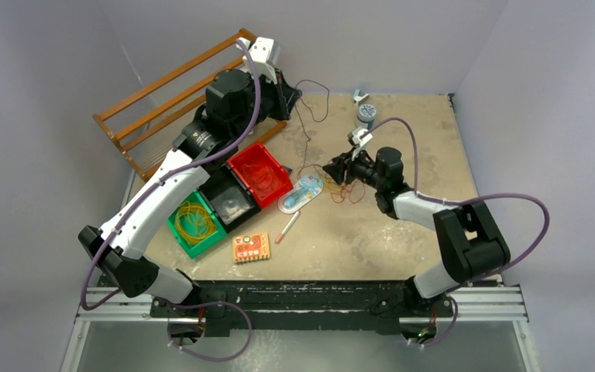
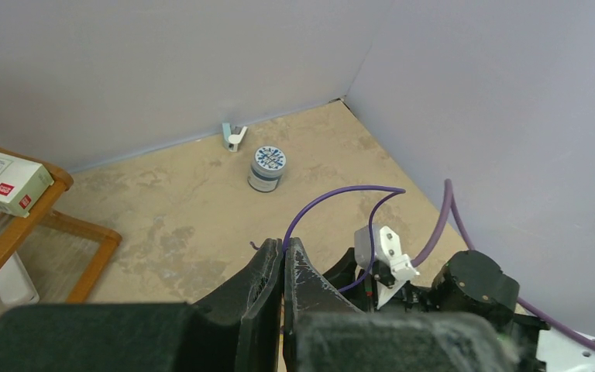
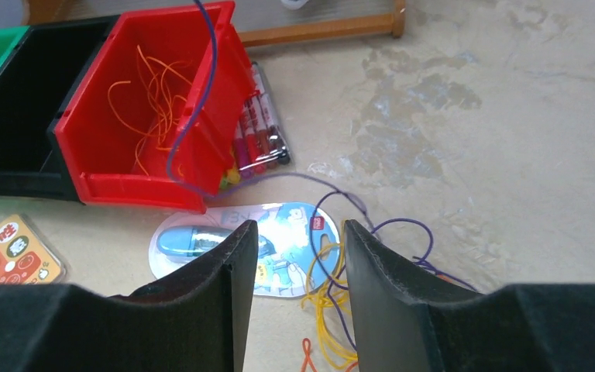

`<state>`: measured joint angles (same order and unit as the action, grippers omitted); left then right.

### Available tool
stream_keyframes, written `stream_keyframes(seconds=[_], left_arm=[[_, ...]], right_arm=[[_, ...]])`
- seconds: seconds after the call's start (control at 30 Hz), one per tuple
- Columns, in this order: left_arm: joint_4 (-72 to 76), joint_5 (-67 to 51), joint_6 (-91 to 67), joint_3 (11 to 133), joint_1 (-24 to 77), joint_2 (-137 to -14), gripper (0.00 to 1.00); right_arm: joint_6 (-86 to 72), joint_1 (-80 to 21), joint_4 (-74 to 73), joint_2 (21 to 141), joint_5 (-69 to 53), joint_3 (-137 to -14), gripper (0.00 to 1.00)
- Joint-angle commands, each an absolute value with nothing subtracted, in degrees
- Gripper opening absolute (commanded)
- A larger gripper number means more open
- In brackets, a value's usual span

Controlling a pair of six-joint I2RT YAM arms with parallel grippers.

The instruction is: Untangle the cables

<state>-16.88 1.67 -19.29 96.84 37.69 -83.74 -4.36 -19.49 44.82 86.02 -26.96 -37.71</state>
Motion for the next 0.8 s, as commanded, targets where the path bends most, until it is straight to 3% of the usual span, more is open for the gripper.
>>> stream_keyframes(seconds=[0.0,0.2,0.5,0.77], left_arm=[[-14.5,1.6,-18.5,99.0,37.9,-81.6,0.0],[-14.4,2.1,-18.4,99.4,37.9,-81.6,0.0],[-14.4,2.6,-18.4,100.7,38.0,-82.1,0.0],[-15.0,2.8,-18.5,101.8,38.0,-82.3,0.0]], right_arm=[[-8.4,-19.6,53.5,89.5,-30.8,-38.9,0.47],[-14.8,-19.7,63.0,91.9,-32.4,-36.2,0.45],[-9.8,-25.6,74.0,93.6,-26.8,-33.4,0.57],[-9.2,-28.8,82.7,103.0,-24.6,-38.5,0.58]])
